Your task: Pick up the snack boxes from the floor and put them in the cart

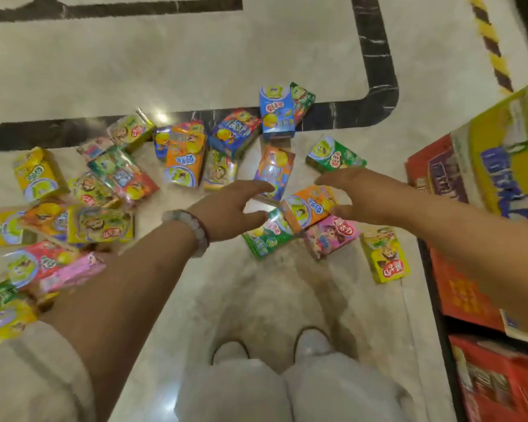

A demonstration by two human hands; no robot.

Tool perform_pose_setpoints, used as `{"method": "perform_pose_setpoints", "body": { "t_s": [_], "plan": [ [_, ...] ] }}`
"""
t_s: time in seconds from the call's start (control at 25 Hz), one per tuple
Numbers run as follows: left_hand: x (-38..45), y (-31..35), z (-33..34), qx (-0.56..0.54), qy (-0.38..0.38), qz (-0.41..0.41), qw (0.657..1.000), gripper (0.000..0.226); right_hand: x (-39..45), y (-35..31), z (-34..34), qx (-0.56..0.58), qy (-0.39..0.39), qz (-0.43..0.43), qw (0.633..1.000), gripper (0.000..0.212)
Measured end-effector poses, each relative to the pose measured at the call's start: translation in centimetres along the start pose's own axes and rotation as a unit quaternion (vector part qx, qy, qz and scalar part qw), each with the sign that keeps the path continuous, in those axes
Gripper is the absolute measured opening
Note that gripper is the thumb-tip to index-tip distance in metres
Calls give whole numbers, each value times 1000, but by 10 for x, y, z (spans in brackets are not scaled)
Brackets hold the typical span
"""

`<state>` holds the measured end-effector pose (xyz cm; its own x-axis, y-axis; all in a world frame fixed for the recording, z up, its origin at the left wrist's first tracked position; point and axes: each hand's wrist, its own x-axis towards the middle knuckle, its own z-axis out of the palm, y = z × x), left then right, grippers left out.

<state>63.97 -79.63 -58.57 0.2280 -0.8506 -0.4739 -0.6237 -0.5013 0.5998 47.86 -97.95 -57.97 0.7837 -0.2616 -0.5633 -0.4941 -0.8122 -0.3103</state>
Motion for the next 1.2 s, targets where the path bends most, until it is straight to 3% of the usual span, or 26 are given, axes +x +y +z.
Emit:
{"method": "perform_pose_setpoints", "body": {
  "t_s": [0.2,0.28,0.44,0.6,0.72,0.84,1.0,1.08,1.16,1.2],
  "plan": [
    [114,-102,110,-1,-14,-72,997,52,129,69,110,-87,-19,-36,995,65],
    [140,-126,136,4,-28,-100,995,54,160,79,130,-117,-24,-30,992,80],
    [160,-145,167,-1,-55,-134,989,71,188,78,129,-134,-105,-36,985,102],
    [169,-144,188,62,-22,-141,988,78,198,84,126,-107,-157,-28,981,106],
    [175,-144,189,95,-36,-173,980,85,202,88,128,-101,-151,-47,982,102],
    [170,-148,185,23,-34,-218,975,79,196,84,128,-75,-109,-49,990,94],
    [152,-155,166,-189,34,-232,954,69,185,81,118,39,24,-42,998,81],
    [139,-156,144,-334,64,-212,916,89,180,78,107,169,93,2,981,64],
    [125,-149,119,-409,103,-179,889,102,171,71,91,398,102,-32,911,36],
    [117,-140,101,-436,128,-155,877,91,166,65,81,487,100,-49,866,30]
  ]
}}
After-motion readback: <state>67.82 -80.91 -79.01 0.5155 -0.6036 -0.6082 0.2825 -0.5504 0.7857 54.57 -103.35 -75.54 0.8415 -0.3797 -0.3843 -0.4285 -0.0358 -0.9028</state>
